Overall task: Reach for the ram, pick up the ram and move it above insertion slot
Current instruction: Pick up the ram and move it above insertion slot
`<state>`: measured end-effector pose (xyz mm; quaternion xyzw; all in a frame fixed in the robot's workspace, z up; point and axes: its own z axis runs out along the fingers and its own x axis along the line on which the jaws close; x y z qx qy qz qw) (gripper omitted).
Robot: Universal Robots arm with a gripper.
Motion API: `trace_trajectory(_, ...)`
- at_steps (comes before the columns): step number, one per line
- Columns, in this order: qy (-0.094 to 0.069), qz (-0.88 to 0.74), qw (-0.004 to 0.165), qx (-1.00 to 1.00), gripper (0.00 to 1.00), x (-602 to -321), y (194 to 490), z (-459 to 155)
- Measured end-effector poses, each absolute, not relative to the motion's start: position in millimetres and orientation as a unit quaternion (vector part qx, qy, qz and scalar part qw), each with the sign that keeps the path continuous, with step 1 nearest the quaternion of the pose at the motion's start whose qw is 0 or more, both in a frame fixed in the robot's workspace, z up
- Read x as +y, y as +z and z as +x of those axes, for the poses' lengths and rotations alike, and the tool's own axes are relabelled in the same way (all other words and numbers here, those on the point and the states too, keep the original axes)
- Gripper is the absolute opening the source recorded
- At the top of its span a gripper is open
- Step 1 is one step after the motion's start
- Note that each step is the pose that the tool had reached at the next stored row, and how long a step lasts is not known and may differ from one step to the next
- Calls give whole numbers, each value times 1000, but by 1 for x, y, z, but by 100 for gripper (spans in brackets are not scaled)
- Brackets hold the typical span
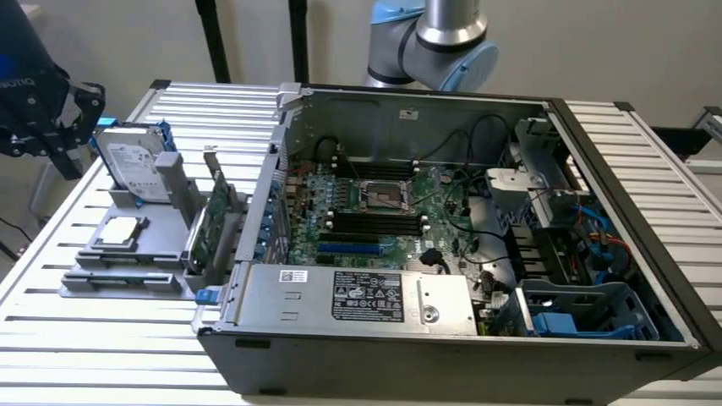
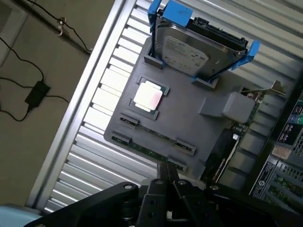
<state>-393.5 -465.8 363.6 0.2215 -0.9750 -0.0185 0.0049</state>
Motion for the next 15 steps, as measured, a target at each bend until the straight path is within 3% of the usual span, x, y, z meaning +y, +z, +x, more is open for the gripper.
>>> trace_trajectory(15,-18,353,7,-936,11,-466,361,-394)
